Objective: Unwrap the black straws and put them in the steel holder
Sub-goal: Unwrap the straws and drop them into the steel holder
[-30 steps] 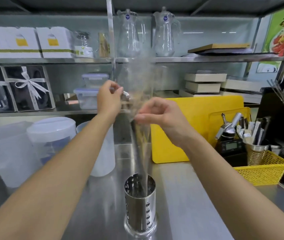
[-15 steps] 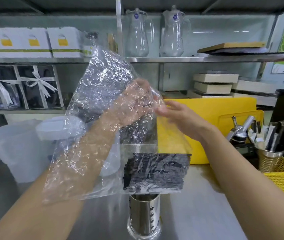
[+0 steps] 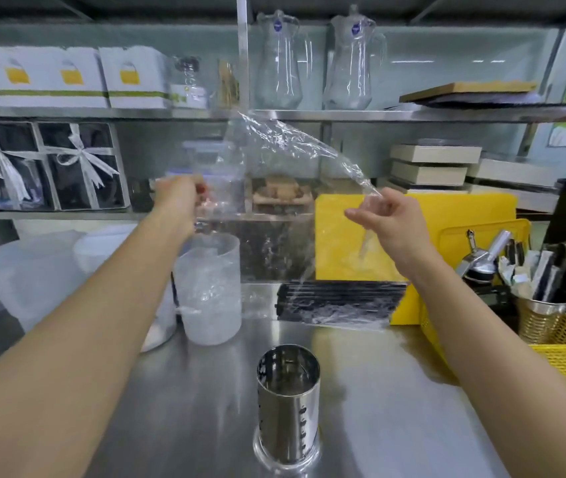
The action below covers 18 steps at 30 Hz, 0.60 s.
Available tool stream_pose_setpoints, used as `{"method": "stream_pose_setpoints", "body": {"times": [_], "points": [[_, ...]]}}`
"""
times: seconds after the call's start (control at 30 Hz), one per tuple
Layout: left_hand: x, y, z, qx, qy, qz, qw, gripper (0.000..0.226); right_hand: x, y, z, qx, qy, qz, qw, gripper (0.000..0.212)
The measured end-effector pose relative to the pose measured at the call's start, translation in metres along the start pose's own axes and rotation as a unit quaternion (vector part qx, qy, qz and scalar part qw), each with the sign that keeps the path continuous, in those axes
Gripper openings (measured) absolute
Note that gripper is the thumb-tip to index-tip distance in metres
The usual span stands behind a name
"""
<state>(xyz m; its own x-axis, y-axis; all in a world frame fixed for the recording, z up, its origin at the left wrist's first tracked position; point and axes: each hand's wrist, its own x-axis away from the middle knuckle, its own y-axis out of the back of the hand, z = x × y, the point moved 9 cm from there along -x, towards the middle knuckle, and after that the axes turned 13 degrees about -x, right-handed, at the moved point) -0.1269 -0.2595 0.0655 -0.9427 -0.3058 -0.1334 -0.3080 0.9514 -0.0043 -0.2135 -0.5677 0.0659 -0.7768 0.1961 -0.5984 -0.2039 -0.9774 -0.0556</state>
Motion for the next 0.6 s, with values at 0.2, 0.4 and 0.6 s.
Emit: {"method": "stream_pose_setpoints", "body": {"times": [0.2,0.4,0.6], "points": [[0.095,-0.041,-0.106,-0.270,-0.504,-0.065,0.818,0.034,0.007,-0.008,-0.010,0.055,0.017,0.002,0.998,0.026],[0.115,-0.117,-0.077,-0.582,-0.517,0.043,0.626,0.071,0.016,-0.008,-0.008,0.127,0.035,0.011,0.991,0.033],[0.108,-0.117,-0.061,-0.541,-0.505,0.079,0.667,0.020,0.027,0.007,-0.022,0.113,-0.033,0.020,0.993,0.041]]}}
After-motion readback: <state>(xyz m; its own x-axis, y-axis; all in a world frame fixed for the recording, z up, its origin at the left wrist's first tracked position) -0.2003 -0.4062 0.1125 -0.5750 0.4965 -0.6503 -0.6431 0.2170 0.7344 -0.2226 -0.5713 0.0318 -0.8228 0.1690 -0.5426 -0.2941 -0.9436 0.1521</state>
